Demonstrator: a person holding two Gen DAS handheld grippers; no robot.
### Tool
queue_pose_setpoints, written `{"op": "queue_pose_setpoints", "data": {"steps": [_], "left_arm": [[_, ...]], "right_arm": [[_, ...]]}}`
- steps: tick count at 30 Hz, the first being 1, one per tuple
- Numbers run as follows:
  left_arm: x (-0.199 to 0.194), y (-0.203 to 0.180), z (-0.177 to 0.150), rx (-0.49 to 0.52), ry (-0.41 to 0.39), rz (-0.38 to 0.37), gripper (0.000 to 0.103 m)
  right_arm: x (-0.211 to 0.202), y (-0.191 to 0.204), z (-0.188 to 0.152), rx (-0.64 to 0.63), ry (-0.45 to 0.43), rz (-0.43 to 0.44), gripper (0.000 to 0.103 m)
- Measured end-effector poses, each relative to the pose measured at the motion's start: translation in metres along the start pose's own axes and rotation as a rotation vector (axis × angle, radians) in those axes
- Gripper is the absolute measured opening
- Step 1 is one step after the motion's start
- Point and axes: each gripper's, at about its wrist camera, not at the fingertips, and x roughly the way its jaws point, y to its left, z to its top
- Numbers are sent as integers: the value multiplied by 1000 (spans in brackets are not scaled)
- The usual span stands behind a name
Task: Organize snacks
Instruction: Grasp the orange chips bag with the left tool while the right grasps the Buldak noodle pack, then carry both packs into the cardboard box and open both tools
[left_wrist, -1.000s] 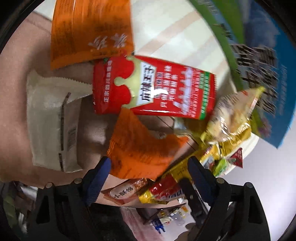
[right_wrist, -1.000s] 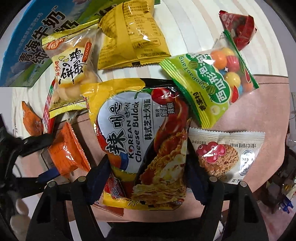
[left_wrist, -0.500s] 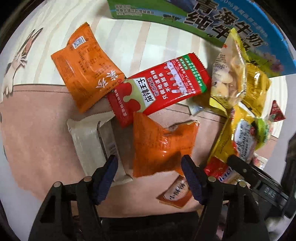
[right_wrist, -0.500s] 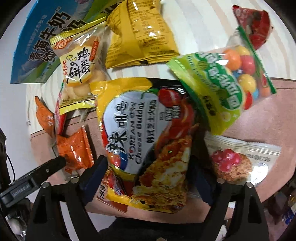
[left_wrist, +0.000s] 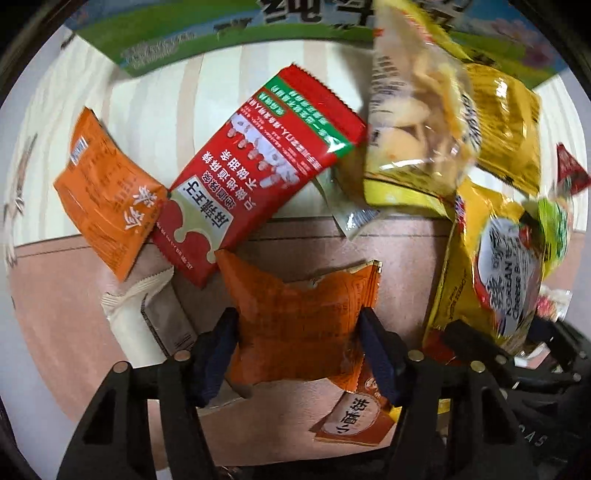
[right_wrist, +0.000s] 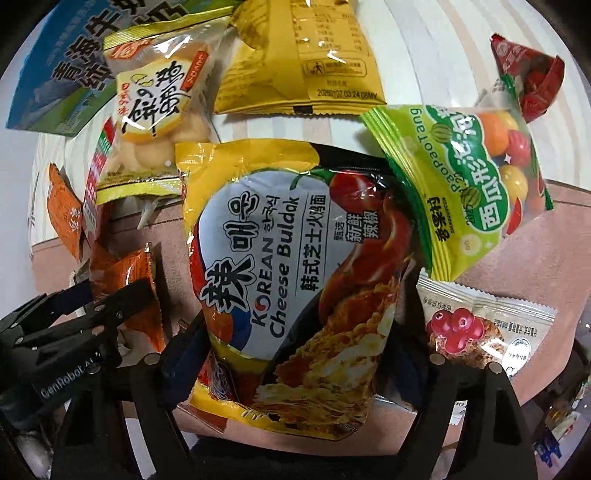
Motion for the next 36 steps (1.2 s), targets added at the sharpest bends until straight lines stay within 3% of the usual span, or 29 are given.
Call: {"op": "queue_pose_setpoints", "data": {"steps": [2, 4, 7, 11, 17, 24, 27, 30, 33, 36], "left_arm": [[-5, -4, -8, 2, -9, 9, 61], [-9, -6, -14, -15, -13, -3, 60], [-20, 31, -50, -44, -18, -39, 59], [-27, 48, -65, -72, -35, -83, 59], [-76, 63, -75, -107, -98, -146, 59], [-156, 92, -86, -106, -219, -227, 59], [-202, 106, -73, -95, -293, -236, 59], [-225, 95, -44, -76, -349, -251, 59], [-228, 77, 10, -88, -397, -272, 59], [-225, 88, 56, -103, -403, -281, 59]], "right_arm": [[-4, 3, -4, -5, -6, -4, 85], [-12, 4, -6, 1, -11, 5, 75], [-23, 2, -13, -13, -13, 12, 74], [-28, -2, -14, -44, -28, -8, 72], [-63, 13, -26, -57, -68, 50, 70], [-132, 19, -25, -79, -197, 119, 70], [-170, 21, -20, -75, -251, 178, 70], [-214, 25, -9, -79, -320, 210, 70], [-248, 28, 20, -90, -375, 223, 70], [-264, 42, 67, -102, -418, 191, 70]]}}
